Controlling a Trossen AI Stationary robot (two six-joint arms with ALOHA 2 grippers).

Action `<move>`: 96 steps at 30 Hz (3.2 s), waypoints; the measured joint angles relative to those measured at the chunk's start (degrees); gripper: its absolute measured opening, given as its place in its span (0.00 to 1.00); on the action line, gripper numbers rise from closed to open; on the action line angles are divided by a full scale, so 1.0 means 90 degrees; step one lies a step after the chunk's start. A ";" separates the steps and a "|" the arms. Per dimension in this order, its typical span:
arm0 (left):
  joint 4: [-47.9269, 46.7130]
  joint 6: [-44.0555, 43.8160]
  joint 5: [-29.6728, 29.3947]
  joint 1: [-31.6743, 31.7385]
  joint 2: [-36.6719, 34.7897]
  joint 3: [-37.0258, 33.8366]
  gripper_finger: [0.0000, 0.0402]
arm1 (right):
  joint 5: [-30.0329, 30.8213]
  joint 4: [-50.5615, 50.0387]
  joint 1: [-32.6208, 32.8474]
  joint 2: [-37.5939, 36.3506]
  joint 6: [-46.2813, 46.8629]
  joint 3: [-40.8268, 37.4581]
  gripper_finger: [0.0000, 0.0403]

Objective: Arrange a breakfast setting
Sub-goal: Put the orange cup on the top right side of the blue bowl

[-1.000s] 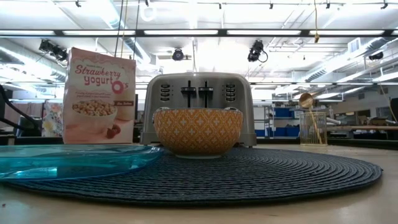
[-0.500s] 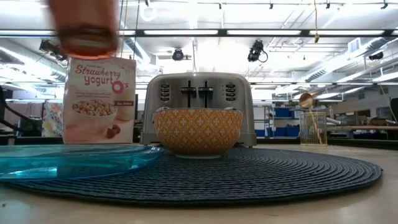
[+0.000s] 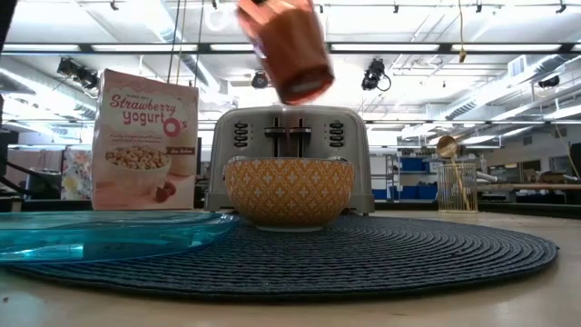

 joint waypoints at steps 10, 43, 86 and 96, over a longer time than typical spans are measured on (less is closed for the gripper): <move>0.0576 0.2580 0.0247 0.0833 0.0798 0.0000 0.03 | -0.0868 -0.0845 -0.0695 0.0002 0.0365 -0.0002 0.51; 0.0721 0.3011 -0.0332 0.0991 0.1938 -0.0002 0.03 | -0.1063 -0.0798 -0.1261 0.0004 -0.0026 -0.0002 0.51; 0.0674 0.2662 -0.0082 0.1001 0.1989 -0.0002 0.21 | -0.0925 -0.0068 -0.1509 0.0005 -0.0495 -0.0002 0.57; 0.0542 0.2406 -0.0075 0.1001 0.1838 0.0002 0.38 | -0.0461 -0.0075 -0.1509 0.0005 -0.0859 -0.0002 0.64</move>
